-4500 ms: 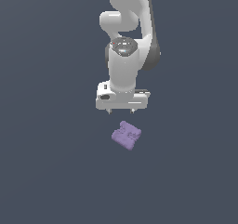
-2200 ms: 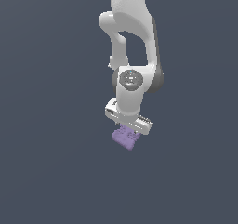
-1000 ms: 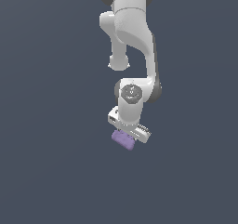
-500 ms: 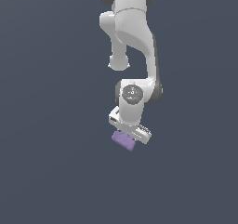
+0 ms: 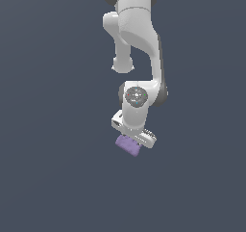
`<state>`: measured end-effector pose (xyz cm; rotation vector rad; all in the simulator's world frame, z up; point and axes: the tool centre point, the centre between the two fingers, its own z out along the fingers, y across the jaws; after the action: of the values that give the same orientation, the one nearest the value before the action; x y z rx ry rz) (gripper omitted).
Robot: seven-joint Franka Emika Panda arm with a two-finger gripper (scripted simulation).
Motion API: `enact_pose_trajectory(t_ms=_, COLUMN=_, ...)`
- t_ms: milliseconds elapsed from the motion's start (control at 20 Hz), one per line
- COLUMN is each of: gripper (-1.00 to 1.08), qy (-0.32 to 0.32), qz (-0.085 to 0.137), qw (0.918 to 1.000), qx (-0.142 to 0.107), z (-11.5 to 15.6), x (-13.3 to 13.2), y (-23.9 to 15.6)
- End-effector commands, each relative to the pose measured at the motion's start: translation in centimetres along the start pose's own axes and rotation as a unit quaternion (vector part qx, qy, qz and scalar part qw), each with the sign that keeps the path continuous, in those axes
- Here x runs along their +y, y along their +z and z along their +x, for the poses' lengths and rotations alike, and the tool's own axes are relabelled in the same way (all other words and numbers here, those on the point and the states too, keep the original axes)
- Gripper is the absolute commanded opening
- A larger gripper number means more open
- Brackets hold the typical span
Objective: Pick up the object and move it to a goal position.
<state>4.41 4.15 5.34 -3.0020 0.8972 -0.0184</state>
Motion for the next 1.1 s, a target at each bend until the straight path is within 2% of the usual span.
enact_pose_trajectory(t_ms=0, gripper=-1.0, qy=0.0, qz=0.0, qw=1.0, qx=0.0, z=0.3, x=0.3, y=-0.7)
enact_pose_trajectory(t_ms=350, gripper=-1.0, qy=0.001, qz=0.0, qw=1.0, qx=0.0, z=1.6, x=2.0, y=-5.1)
enact_pose_trajectory(t_ms=1050, gripper=-1.0, qy=0.002, qz=-0.003, qw=1.0, qx=-0.003, z=6.3, x=7.6, y=-19.5)
